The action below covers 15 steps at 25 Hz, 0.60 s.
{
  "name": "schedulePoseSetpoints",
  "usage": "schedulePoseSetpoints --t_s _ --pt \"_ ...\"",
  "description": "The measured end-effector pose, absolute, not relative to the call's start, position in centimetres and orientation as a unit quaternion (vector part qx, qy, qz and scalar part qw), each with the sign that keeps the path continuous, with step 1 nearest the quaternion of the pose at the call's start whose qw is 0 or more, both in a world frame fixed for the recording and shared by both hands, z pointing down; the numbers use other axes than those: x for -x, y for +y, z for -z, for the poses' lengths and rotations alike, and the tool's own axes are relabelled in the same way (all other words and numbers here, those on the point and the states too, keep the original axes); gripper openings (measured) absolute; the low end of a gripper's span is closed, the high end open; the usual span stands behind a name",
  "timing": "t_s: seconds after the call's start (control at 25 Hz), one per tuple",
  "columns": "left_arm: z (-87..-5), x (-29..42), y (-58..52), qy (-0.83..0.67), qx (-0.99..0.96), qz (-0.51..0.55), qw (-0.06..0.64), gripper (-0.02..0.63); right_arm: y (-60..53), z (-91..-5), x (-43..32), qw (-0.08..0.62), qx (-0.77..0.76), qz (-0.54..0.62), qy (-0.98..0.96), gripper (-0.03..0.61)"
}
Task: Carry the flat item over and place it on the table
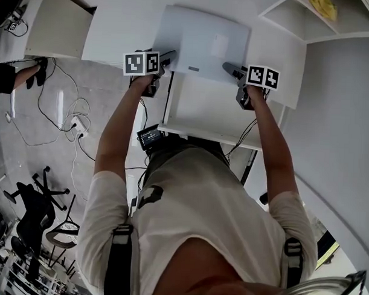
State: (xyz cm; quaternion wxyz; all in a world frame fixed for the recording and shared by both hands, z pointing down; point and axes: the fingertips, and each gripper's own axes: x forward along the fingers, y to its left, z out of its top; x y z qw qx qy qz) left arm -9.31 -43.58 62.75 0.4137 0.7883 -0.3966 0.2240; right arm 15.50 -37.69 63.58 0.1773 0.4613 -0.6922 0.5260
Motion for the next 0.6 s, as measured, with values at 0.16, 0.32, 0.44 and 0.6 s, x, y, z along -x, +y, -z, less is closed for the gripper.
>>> schedulePoseSetpoints --t_s 0.16,0.32,0.44,0.6 --pt "-62.9 9.1 -43.9 -0.378 -0.792 -0.244 0.412 0.365 -37.9 -63.8 -15.5 0.174 -0.461 -0.529 -0.691 0.382" --pt "-63.0 8.6 -44.4 -0.365 -0.792 -0.299 0.388 0.365 -38.2 -64.3 -15.7 0.175 -0.455 -0.527 -0.696 0.385" --pt "-62.8 8.8 -44.3 -0.377 -0.771 -0.350 0.374 0.365 -38.3 -64.6 -15.6 0.171 -0.444 -0.539 -0.695 0.388" --pt "-62.9 9.0 -45.2 -0.378 -0.754 -0.395 0.364 0.365 -38.6 -64.7 -15.1 0.188 -0.424 -0.543 -0.700 0.389"
